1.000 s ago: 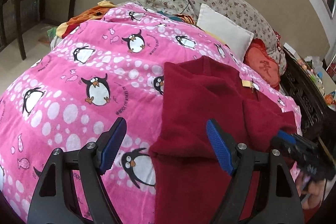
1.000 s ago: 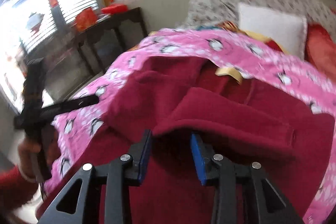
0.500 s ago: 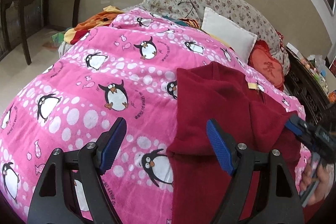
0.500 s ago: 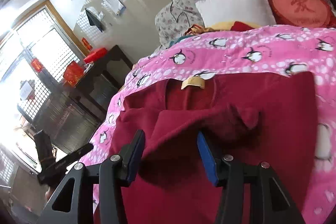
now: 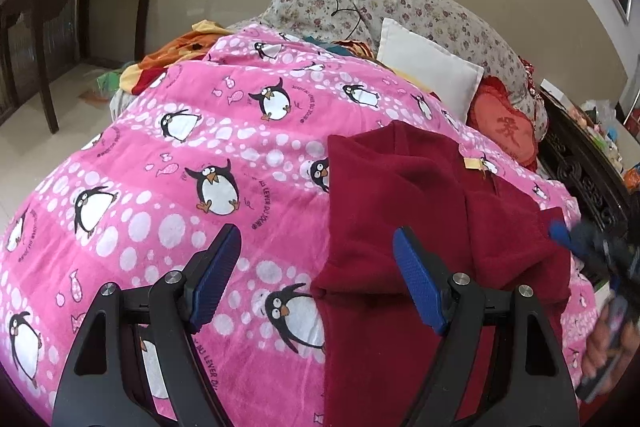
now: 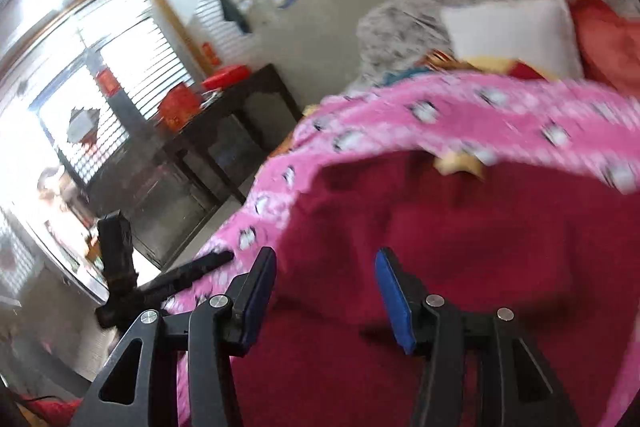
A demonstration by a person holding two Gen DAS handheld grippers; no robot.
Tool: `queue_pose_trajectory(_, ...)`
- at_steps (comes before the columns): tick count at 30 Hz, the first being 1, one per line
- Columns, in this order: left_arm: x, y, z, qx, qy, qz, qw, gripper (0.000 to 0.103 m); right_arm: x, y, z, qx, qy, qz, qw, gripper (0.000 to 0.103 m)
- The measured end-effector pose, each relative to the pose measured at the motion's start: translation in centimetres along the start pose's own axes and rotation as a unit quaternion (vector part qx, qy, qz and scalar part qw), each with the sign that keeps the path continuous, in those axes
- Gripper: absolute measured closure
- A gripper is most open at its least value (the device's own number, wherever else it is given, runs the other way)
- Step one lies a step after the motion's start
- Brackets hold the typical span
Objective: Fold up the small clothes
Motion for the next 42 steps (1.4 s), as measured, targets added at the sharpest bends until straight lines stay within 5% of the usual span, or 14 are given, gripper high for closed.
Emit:
queue_pose_trajectory(4, 0.0, 0.7, -0.2, -0.008, -0.009, -0.004, 0.9999, 0.025, 3.3, -0.2, -2.7, -0.029, 0.057, -0.022, 0.998, 0.053)
queue_pose_trajectory(9, 0.1, 0.3, -0.3, -0.007, 0.001, 0.000, 1.0000, 0.025, 7.1, 1.8, -0.8, -0.007, 0.120, -0.031, 0.992, 0.054)
queue_pose_trajectory(11, -0.2, -0.1, -0.1, -0.001, -0.001, 0.005, 1.0000, 0.025, 7.3, 2.7, 0.6, 0.004, 0.118, -0.031, 0.992, 0.078)
queue_pose_trajectory(16, -1.5, -1.2, 0.6, 0.016, -0.028, -0.001, 0.9995, 0.025, -0.1, 6.4, 2.8, 0.008, 0.004, 0.014, 1.000, 0.084)
queue_pose_trajectory(20, -1.9, -0.8, 0.7, 0.009, -0.039, -0.008, 0.9992, 0.025, -4.4, 9.2, 1.7, -0.056, -0.055, 0.064, 0.995, 0.077)
queue_pose_trajectory(26, -1.4, 0.6, 0.6, -0.008, -0.053, -0.037, 0.9979, 0.025, -0.5, 3.5, 0.5, -0.030, -0.042, 0.014, 0.999, 0.069)
queue_pose_trajectory(31, -0.1, 3.4, 0.9, -0.032, -0.050, -0.035, 0.9976, 0.025, 4.9, -3.7, -0.3, 0.030, -0.038, -0.133, 0.990, 0.062)
queue_pose_trajectory(35, 1.7, 5.5, 0.5, -0.042, -0.013, -0.019, 0.9989, 0.025, 10.5, -7.4, 0.1, 0.062, 0.013, -0.268, 0.961, 0.058)
queue_pose_trajectory(40, 3.9, 6.5, -0.2, -0.043, 0.032, -0.005, 0.9986, 0.025, 13.7, -5.3, 0.1, 0.018, 0.043, -0.218, 0.975, 0.058)
queue_pose_trajectory(42, 4.7, 6.7, -0.1, -0.039, 0.044, -0.001, 0.9983, 0.025, 13.4, -4.9, 0.1, 0.019, 0.029, -0.214, 0.976, 0.069)
Point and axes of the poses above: each gripper's, at about its wrist camera, not at the fingertips, and y roughly the way its jaws point, x to its right, z to its top, the point moved 2 cm from there along y, roughly the way its jaws point, and after that the axes turned 2 degrees about -z, right-handed, at the moved point
